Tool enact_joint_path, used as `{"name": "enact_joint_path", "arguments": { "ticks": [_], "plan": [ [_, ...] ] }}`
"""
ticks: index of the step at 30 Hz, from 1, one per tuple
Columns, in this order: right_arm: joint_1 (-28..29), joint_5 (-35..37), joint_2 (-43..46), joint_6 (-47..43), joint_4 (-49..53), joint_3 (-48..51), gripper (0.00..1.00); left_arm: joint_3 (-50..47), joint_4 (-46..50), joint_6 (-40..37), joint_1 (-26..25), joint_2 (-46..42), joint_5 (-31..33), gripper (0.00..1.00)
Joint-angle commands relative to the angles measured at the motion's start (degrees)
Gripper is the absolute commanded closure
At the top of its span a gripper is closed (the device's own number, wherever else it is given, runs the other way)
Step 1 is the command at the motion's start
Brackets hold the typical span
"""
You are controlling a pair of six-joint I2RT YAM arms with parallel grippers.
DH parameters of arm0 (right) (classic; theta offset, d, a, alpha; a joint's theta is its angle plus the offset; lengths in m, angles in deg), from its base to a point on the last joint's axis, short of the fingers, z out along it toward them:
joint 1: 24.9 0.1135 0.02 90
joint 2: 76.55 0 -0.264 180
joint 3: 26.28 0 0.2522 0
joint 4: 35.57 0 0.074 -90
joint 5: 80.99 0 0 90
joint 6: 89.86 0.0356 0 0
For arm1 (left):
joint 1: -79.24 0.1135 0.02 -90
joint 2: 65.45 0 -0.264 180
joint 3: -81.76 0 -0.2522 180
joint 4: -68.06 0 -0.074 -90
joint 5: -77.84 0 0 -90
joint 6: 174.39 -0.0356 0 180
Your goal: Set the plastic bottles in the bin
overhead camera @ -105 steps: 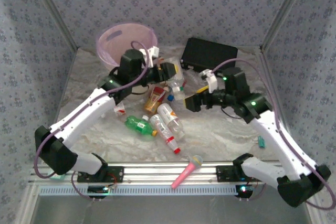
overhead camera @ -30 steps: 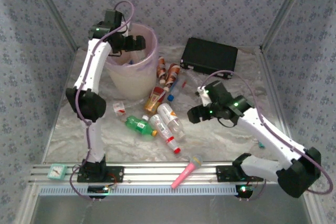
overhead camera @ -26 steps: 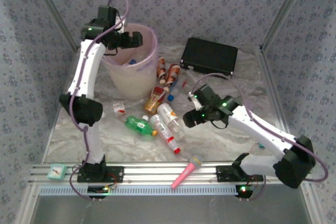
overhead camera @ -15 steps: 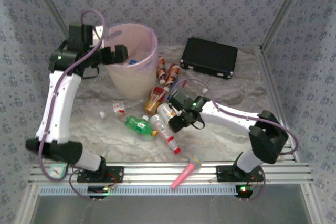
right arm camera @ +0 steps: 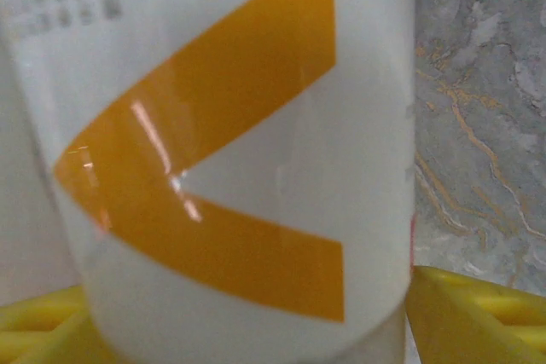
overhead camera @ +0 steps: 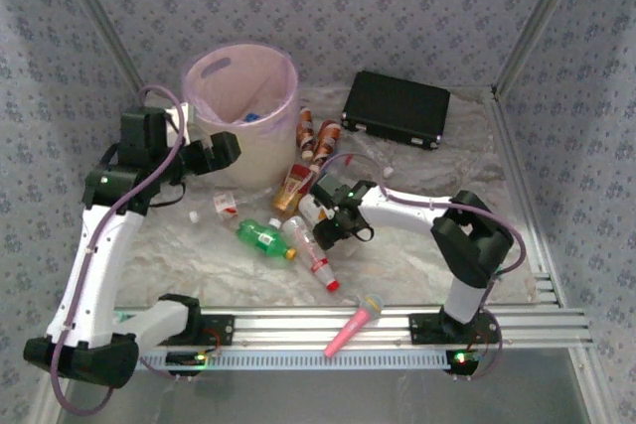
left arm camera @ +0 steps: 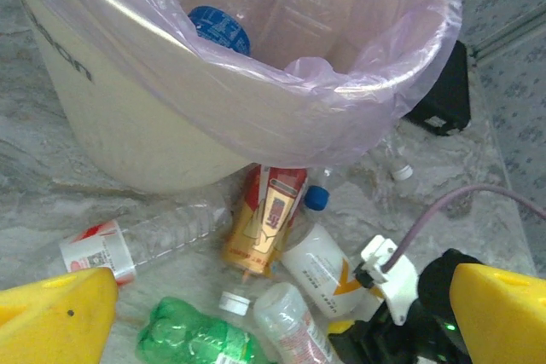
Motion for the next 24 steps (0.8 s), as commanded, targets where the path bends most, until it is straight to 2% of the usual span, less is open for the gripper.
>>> {"name": "enact_joint_path", "arguments": {
  "ticks": [1,6,8,15,17,21,24],
  "plan": [
    [-0.37,-0.68,-1.89,0.64,-1.08,-0.63,0.2,-1.29,-3.72,2.39,0.12,-0.85,-2.08,0.0],
    [-0.84,-0.54,-1.87,1.08,-1.27,0.39,0.23,-4.12,-7.43,4.77,0.05,-0.66,-4.49,0.0],
    [-1.07,-0.05,-0.65,1.06,-0.51,0.58,0.31,-5.41,-9.6,6.26,0.04,-0.59,-5.88,0.0],
    [-4.05,0.58,10.25,-0.21,5.98,0.89,0.32,-8.88,-19.62,13.58,-1.2,-0.76,-11.4,0.0],
    [-6.82,-5.42,15.28,-1.66,4.79,2.13,0.32,-9.04,-22.79,16.23,-3.19,-1.06,-11.82,0.0],
    [-15.07,-29.12,27.43,3.44,-10.79,8.39,0.38,-9.77,-33.53,21.95,-10.42,-0.25,-14.18,0.0],
    [-16.13,-34.22,31.11,4.35,-15.85,8.76,0.43,-9.08,-39.15,24.42,-14.91,2.57,-14.71,0.0]
  ]
}}
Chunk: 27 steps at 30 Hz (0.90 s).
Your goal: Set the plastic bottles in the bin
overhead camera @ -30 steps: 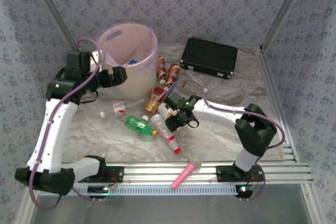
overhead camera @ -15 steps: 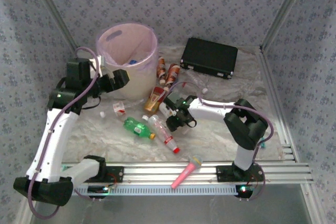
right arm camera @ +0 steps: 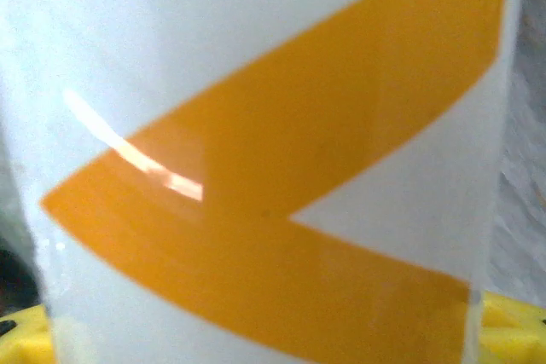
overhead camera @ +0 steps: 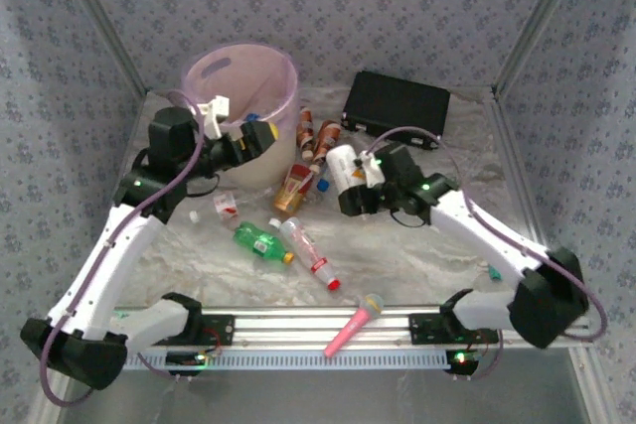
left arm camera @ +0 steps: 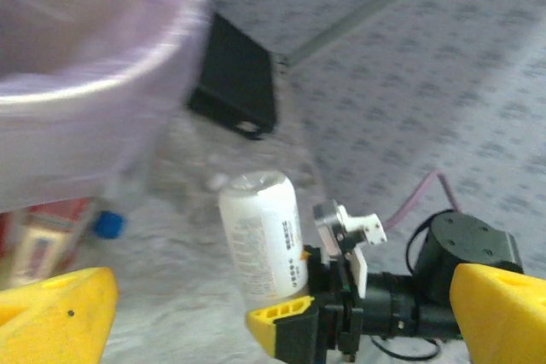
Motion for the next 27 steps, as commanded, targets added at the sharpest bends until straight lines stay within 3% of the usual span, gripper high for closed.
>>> {"name": "enact_joint_path", "arguments": {
  "ticks": [1,4,7,14,17,27],
  "plan": [
    [-0.47,-14.76,2.36,3.46,-10.89,1.31,0.43,0.56,-12.07,5.27,-4.31,3.18,-3.2,0.0],
    [-2.01,-19.84,3.17,8.57,-19.38,3.23,0.46,1.71,-15.5,5.21,-9.15,7.12,-4.5,0.0],
    [-1.26,-19.28,3.82,9.33,-20.74,2.4,0.49,2.32,-15.49,4.23,-12.26,10.25,-4.14,0.0],
    [1.77,-17.16,6.61,10.17,-27.54,3.95,0.51,0.47,-20.13,6.58,-14.1,13.87,-3.83,0.03],
    [2.67,-16.13,5.85,9.86,-27.8,3.26,0.51,-0.71,-24.75,9.56,-14.7,15.4,-5.43,0.06],
    [3.08,-15.45,3.94,10.74,-30.86,1.93,0.52,0.54,-23.14,8.51,-15.77,16.47,-4.13,0.28]
  ]
}}
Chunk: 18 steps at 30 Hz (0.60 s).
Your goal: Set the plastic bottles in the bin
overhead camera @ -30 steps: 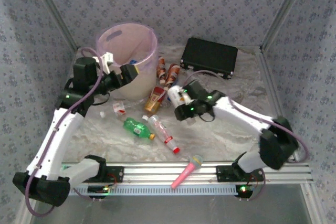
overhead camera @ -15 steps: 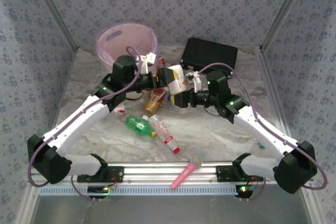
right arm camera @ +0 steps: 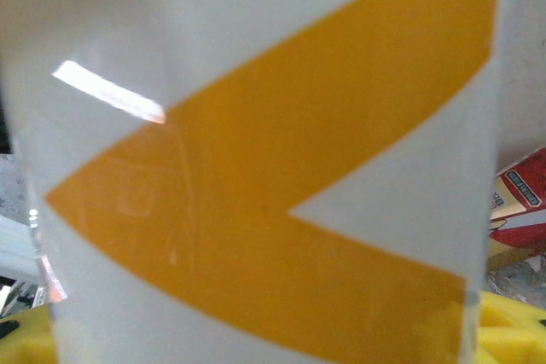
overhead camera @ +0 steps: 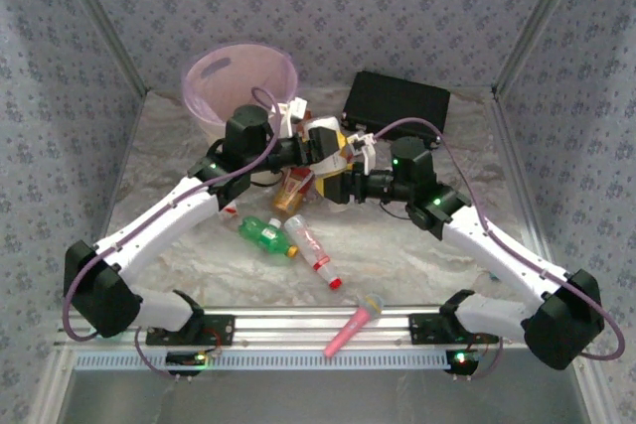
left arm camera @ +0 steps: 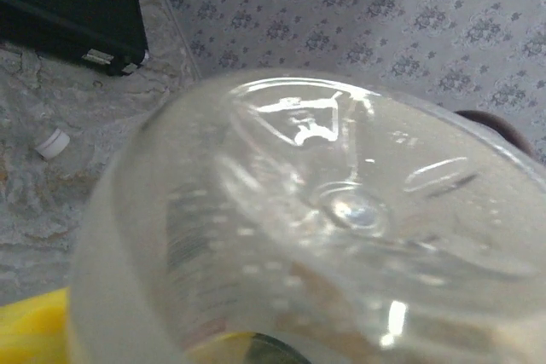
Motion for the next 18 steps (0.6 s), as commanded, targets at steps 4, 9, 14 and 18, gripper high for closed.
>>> {"name": "enact_joint_path", "arguments": {
  "ticks": [4,9,14,18],
  "plan": [
    [0.37,0.19,-1.94,-0.62,-1.77,-2.63,0.47,1.49,-0.47,0.0,-0.32,0.98,-0.73,0.35],
    [0.16,0.35,-2.15,-2.95,2.75,-4.53,0.24,4.63,3.57,-2.37,0.18,1.87,-0.24,0.37],
    [-1.8,0.58,0.75,-6.08,11.08,-6.12,0.0,8.33,6.21,-3.39,2.8,3.67,-1.76,0.41],
    [-4.21,2.16,5.81,-8.07,17.06,-5.08,0.0,14.09,11.44,-6.89,6.06,5.06,-2.07,0.41]
  ]
}}
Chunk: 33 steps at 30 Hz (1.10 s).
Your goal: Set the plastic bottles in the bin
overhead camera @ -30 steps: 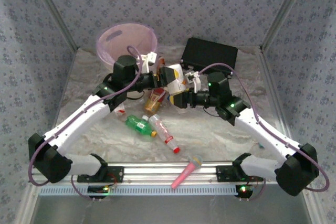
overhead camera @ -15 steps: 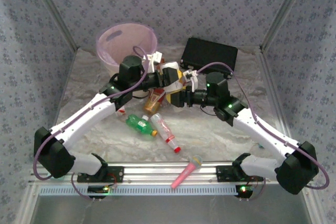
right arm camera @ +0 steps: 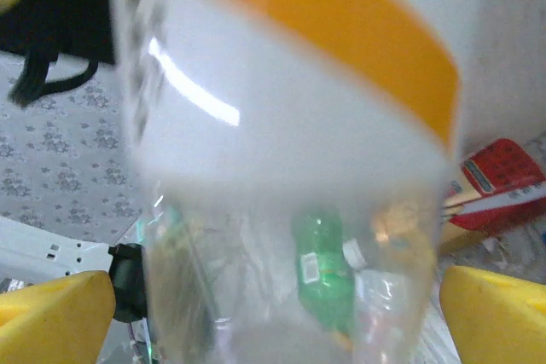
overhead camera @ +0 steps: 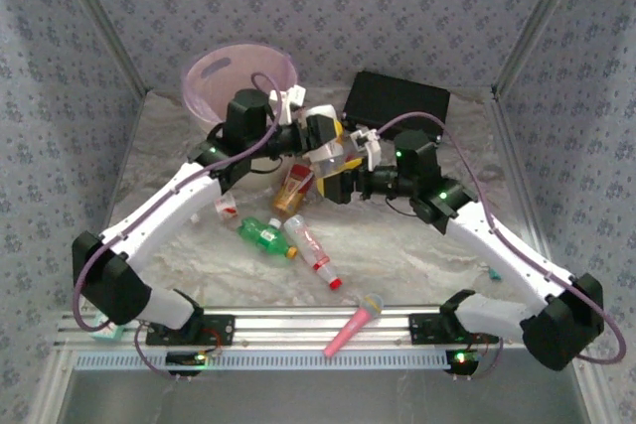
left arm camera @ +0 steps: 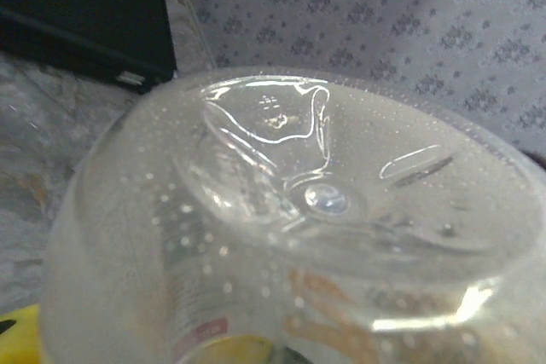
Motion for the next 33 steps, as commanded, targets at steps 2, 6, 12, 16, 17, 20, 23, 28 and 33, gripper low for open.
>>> {"name": "enact_joint_path", "arguments": {
  "ticks": [2,6,12,16,17,20,23,28,33],
  "plan": [
    [-3.26,1.84,7.0,-3.7,9.68,0.07,0.0,9.73,8.77,-7.34,4.12,1.13,-1.17,0.43],
    [-6.33,3.69,11.0,-5.63,15.89,2.48,0.0,19.24,16.05,-11.26,11.56,3.11,-2.96,0.52],
    [-8.77,4.27,13.81,-6.02,19.86,6.06,0.0,28.58,24.18,-16.45,23.39,5.01,0.11,0.75],
    [-9.59,5.02,14.04,-7.05,21.61,5.94,0.0,38.96,35.46,-22.95,28.25,11.09,7.35,0.99],
    [-9.62,5.26,13.97,-7.25,21.98,5.91,0.0,41.83,37.81,-24.52,28.68,13.18,8.79,1.0],
    [-9.69,6.34,13.69,-7.44,22.76,5.99,0.0,51.8,45.27,-28.81,28.83,20.96,12.45,1.0],
    [-9.37,6.92,13.1,-6.77,23.47,6.13,0.01,62.07,52.92,-31.36,28.27,29.88,12.95,1.0],
    [-7.42,10.42,14.35,-6.38,25.3,6.21,0.01,70.32,60.69,-36.1,26.45,39.27,17.45,1.0],
    [-7.16,12.34,14.45,-6.2,25.7,7.04,0.01,66.54,60.92,-38.24,25.31,41.65,19.68,1.0]
  ]
}}
